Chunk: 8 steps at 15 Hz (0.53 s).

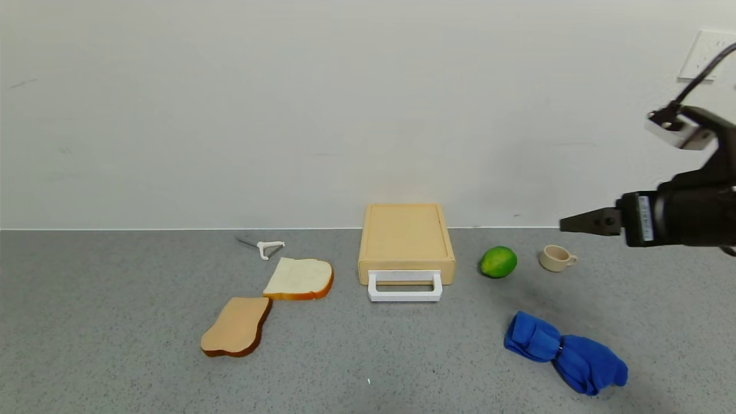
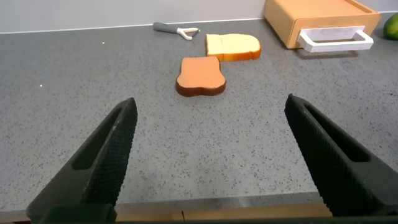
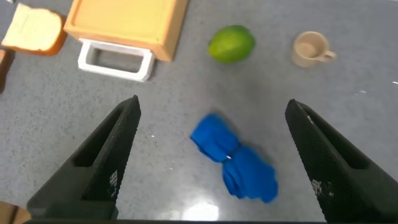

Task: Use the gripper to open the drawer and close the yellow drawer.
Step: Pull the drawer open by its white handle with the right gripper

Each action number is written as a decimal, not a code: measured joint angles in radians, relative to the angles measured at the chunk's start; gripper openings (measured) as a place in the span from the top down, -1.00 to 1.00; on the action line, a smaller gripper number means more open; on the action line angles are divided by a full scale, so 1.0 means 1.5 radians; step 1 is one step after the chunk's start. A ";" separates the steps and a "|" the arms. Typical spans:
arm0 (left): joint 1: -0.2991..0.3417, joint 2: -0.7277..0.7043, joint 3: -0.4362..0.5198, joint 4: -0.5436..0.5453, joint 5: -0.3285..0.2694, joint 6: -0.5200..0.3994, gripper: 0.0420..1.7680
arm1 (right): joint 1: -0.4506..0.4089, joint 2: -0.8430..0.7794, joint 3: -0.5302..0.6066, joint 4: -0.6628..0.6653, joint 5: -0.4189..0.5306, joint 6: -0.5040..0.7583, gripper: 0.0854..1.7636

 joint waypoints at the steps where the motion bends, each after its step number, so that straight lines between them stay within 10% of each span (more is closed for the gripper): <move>1: 0.000 0.000 0.000 0.000 0.000 0.000 -0.94 | 0.027 0.040 -0.028 0.003 -0.011 0.008 -0.94; 8: 0.000 0.000 0.000 0.000 0.000 0.000 -0.94 | 0.158 0.213 -0.132 0.006 -0.023 0.034 -0.94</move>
